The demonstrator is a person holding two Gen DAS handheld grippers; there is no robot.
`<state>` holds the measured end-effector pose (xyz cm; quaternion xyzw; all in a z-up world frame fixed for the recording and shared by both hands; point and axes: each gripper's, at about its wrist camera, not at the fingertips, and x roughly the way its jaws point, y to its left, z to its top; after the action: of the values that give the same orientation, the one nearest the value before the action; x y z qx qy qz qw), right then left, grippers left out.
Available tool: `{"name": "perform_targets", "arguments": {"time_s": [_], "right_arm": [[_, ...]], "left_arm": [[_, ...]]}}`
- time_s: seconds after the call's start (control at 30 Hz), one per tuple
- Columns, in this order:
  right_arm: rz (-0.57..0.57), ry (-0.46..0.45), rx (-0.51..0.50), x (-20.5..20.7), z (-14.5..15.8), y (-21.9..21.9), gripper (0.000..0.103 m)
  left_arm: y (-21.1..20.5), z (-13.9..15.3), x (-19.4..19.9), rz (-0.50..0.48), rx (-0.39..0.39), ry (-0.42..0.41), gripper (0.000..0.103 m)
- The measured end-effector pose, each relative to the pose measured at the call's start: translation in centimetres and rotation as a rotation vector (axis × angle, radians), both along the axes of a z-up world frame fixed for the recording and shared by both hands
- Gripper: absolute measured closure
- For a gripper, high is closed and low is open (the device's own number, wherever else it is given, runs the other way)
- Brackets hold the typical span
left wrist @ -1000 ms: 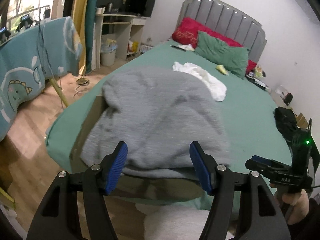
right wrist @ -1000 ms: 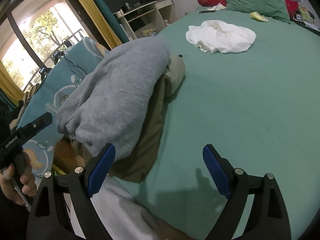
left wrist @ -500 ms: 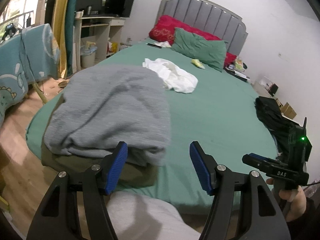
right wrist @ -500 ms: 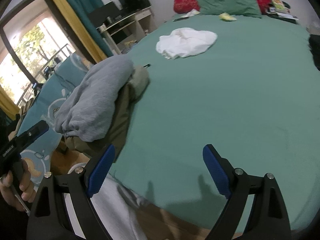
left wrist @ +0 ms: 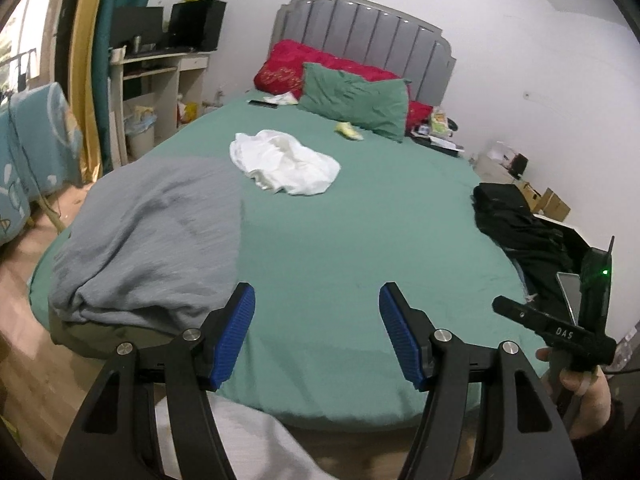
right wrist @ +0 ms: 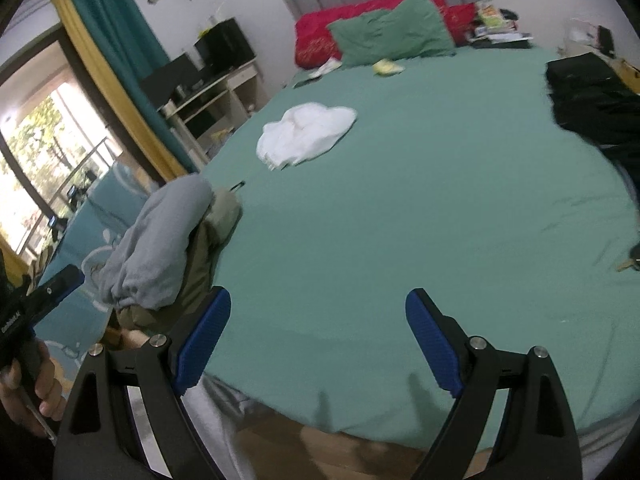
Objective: Fold large clothes
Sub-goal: 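Carry the bundle to the bed corner and lower it with both grippers, then open both grippers and withdraw them from the folded sweatshirt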
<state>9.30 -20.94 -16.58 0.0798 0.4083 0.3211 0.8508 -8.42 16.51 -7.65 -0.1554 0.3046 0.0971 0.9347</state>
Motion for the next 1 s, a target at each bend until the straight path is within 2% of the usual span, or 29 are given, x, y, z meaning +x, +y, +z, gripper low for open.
{"name": "perform_targets", "arguments": {"time_s": [0.23, 0.43, 0.53, 0.7, 0.87, 1.0], "right_arm": [[-0.085, -0.066, 0.002, 0.3, 2.7, -4.5, 0.014], [-0.139, -0.161, -0.019, -0.8, 5.9, -7.4, 0.014], [-0.156, -0.212, -0.024, -1.6, 7.3, -8.7, 0.014], [-0.194, -0.307, -0.017, -3.3, 10.6, -10.4, 0.014], [-0.204, -0.406, -0.020, -5.1, 13.6, -11.1, 0.013], [-0.201, -0.488, -0.024, -6.8, 15.7, -11.0, 0.008]], "left_arm": [[-2.4, 2.1, 0.7, 0.006, 0.006, -0.035, 0.035], [-4.6, 4.5, 1.1, -0.021, 0.053, -0.079, 0.035], [-6.1, 5.9, 0.9, 0.030, 0.134, -0.109, 0.035], [-8.3, 8.3, 0.1, 0.010, 0.210, -0.180, 0.035], [-9.9, 10.9, -1.5, 0.017, 0.277, -0.275, 0.019], [-10.5, 12.3, -2.5, 0.028, 0.284, -0.332, 0.019]]}}
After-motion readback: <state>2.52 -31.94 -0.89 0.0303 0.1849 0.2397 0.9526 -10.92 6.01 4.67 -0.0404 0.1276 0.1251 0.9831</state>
